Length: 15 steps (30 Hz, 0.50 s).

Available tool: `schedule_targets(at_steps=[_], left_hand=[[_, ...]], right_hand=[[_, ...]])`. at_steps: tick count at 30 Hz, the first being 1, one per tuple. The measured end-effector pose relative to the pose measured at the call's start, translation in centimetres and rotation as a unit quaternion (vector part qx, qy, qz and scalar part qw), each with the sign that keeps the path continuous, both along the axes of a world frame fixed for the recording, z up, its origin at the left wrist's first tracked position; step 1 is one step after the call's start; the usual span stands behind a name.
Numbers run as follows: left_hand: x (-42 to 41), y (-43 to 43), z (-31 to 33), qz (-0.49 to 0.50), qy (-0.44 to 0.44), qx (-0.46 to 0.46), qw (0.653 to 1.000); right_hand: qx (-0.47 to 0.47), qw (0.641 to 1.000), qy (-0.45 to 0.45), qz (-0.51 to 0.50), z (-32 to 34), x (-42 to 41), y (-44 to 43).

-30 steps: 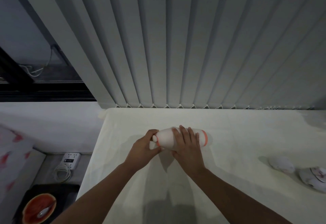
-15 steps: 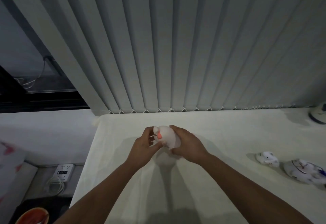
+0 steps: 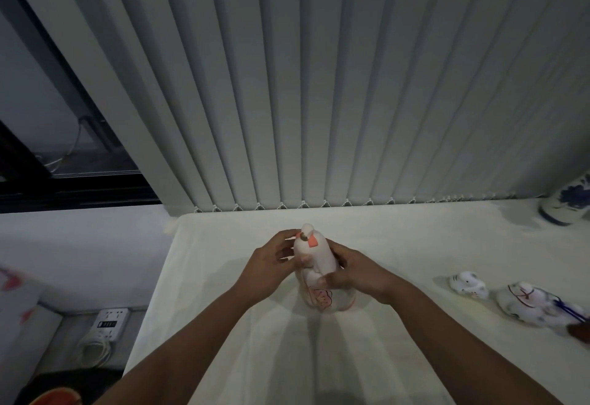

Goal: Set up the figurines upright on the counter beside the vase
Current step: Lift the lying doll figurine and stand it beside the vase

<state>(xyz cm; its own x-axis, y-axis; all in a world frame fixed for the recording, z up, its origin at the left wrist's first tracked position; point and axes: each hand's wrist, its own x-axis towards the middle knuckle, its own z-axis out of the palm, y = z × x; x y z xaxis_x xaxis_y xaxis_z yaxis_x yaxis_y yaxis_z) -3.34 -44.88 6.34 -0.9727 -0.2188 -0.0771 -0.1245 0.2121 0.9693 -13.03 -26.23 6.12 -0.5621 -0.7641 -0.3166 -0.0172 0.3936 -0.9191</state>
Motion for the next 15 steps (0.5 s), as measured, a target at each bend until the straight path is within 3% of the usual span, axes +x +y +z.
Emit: schedule_targets(at_steps=[8,15], left_hand=[[-1.1,0.0,-0.1,-0.103,-0.063,0.035,0.992],[-2.1,0.0,-1.4,-0.087,-0.073,0.051,0.992]], right_hand=[[-0.032,0.999,0.000,-0.044,-0.5,-0.5,1.4],[-0.060,0.989,0.038,-0.133,-2.2,0.8,0.9]])
